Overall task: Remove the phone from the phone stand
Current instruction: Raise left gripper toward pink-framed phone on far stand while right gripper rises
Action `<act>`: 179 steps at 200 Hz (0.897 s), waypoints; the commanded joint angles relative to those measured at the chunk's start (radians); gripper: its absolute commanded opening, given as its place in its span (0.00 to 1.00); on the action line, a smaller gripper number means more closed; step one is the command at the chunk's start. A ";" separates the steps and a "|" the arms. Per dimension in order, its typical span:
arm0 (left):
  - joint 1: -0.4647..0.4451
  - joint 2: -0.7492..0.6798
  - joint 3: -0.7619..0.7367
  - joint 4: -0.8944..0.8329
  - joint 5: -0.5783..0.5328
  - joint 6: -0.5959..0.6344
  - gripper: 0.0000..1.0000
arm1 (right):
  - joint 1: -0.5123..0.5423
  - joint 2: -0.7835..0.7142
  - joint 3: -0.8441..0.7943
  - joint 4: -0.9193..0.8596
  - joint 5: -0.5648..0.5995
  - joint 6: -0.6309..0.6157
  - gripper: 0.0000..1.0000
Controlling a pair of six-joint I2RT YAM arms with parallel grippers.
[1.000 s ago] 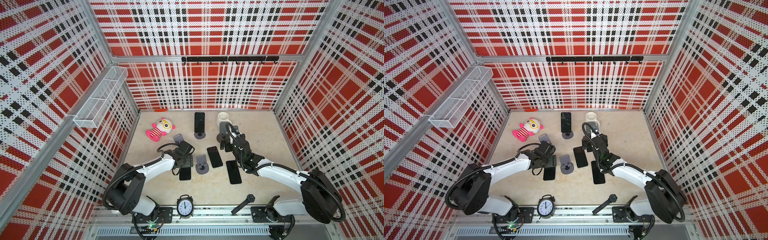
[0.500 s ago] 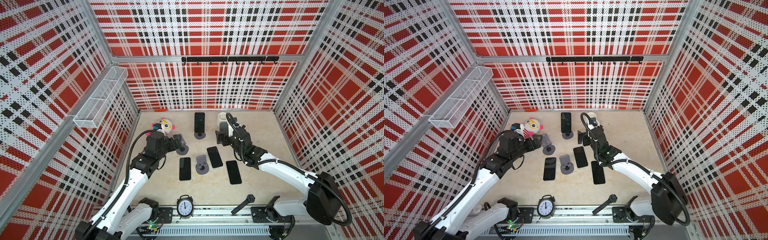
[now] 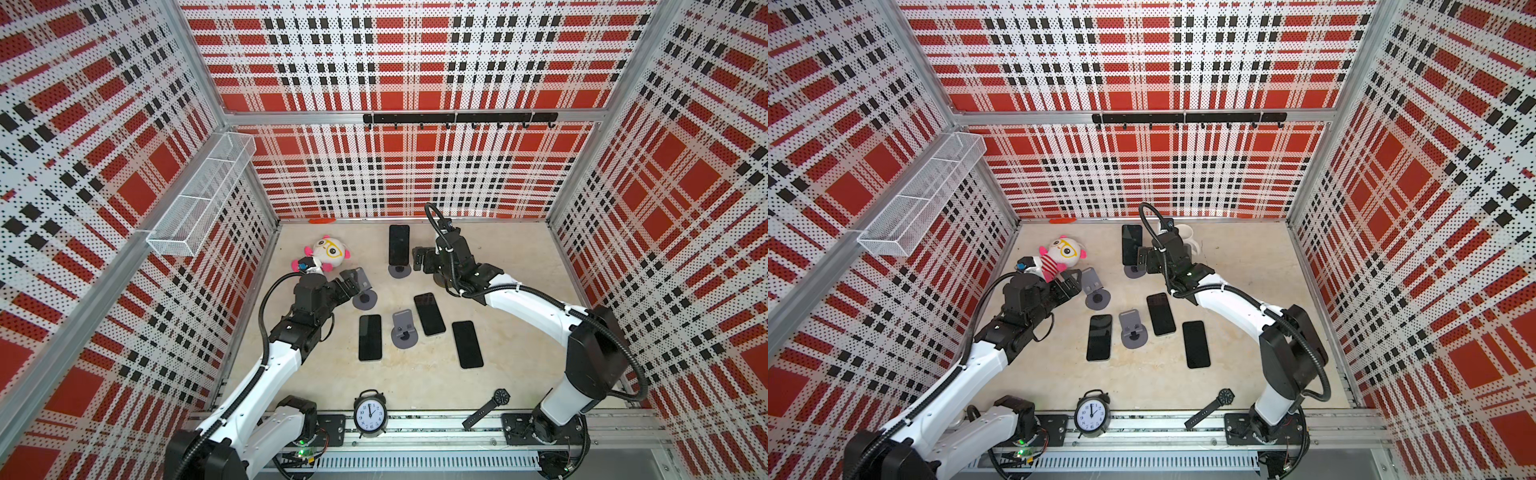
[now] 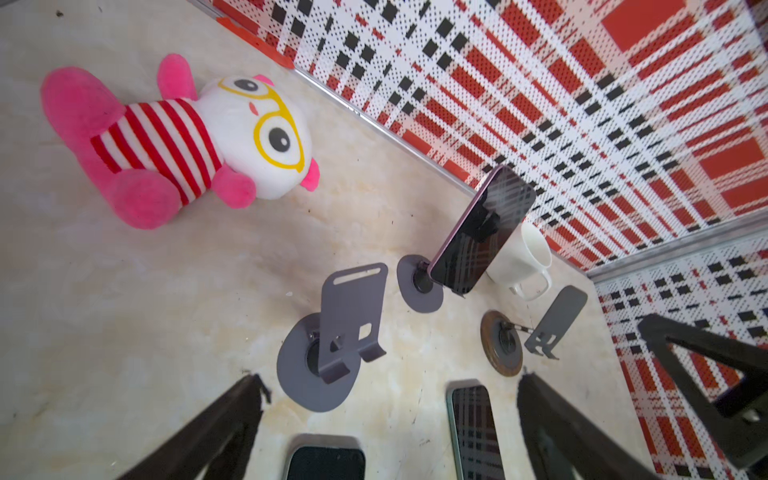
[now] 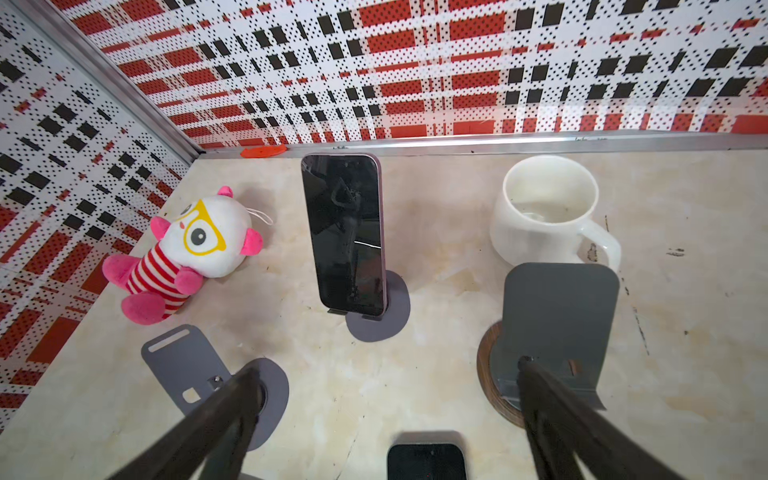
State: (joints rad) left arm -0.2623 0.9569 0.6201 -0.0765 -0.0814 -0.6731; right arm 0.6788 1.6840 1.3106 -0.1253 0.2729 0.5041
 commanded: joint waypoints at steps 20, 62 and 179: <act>0.006 -0.063 -0.145 0.125 -0.005 -0.011 0.98 | 0.008 0.126 0.135 -0.019 0.004 0.093 1.00; 0.007 -0.103 -0.163 0.146 0.044 0.012 0.98 | 0.010 0.221 0.235 -0.025 0.006 0.082 1.00; -0.065 0.063 0.105 0.185 0.192 0.080 0.98 | -0.111 -0.043 0.010 0.127 -0.146 -0.004 1.00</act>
State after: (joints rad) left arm -0.2386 0.9947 0.6613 0.0509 0.0925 -0.6613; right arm 0.6338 1.7958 1.3987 -0.0654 0.1596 0.4953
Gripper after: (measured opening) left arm 0.983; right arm 0.998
